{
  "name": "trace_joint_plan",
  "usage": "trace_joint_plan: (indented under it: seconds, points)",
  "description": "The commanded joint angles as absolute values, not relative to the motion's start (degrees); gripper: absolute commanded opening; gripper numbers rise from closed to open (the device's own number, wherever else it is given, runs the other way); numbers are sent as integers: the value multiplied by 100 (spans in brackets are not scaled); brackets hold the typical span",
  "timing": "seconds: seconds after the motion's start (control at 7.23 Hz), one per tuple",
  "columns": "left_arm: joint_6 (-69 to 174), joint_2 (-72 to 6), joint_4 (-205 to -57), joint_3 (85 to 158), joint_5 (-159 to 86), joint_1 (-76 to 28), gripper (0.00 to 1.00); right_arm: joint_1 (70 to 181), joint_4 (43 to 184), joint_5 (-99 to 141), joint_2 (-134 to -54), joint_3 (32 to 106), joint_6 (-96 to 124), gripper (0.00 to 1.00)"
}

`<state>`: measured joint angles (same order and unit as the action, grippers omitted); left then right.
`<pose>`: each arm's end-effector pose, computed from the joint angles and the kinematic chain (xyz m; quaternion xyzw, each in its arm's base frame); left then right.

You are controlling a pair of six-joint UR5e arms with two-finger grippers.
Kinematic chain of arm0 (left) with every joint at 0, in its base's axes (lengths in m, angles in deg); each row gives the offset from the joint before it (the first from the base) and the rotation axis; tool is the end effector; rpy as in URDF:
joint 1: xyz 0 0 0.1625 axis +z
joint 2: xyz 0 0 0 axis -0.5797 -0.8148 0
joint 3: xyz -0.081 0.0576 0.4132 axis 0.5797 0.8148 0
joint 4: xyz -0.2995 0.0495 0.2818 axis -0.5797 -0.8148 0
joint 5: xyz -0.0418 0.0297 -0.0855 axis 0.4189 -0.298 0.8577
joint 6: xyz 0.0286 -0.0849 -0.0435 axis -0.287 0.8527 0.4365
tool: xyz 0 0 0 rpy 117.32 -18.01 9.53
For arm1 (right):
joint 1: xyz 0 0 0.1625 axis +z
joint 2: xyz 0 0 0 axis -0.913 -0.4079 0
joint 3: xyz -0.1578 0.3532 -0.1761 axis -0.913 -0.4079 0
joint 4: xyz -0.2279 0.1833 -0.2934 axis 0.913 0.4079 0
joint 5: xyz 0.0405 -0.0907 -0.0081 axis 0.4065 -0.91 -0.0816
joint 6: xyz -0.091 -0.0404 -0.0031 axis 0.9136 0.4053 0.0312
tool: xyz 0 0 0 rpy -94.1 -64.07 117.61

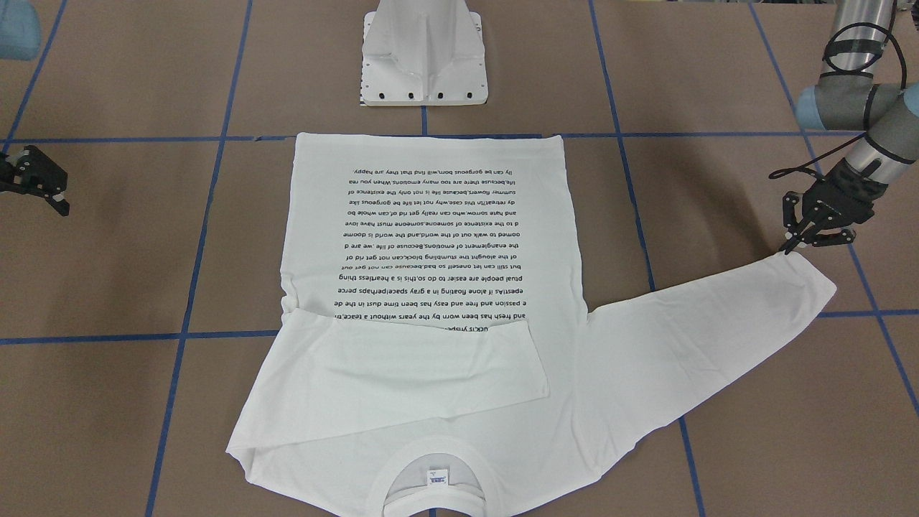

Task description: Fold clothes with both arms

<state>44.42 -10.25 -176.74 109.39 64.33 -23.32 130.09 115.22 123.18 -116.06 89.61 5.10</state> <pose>0.1807 -0.4519 0.6459 0.3557 0.3816 0.3097 0.7950 -0.1407 -0.4654 0.4533 0.1244 -0.3788 -0.0900 0.9127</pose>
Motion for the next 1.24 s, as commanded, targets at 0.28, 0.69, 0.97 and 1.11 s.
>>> trace_joint_plan:
  seconds: [0.28, 0.69, 0.97, 1.11]
  points:
    - [7292, -2455, -17584, 11334, 6864, -2530, 0, 13009, 11531, 12301, -11579, 8953, 507, 100]
    - [9386, -3844, -17058, 11298, 6550, -2251, 0, 13018, 11531, 12310, -11588, 8944, 507, 100]
    - [10416, -4897, -16288, 11272, 5585, -1462, 0, 13026, 11531, 12310, -11597, 8944, 507, 100]
    - [10760, -5486, -15813, 11254, 5276, -1092, 0, 13035, 11531, 12310, -11588, 8944, 498, 100]
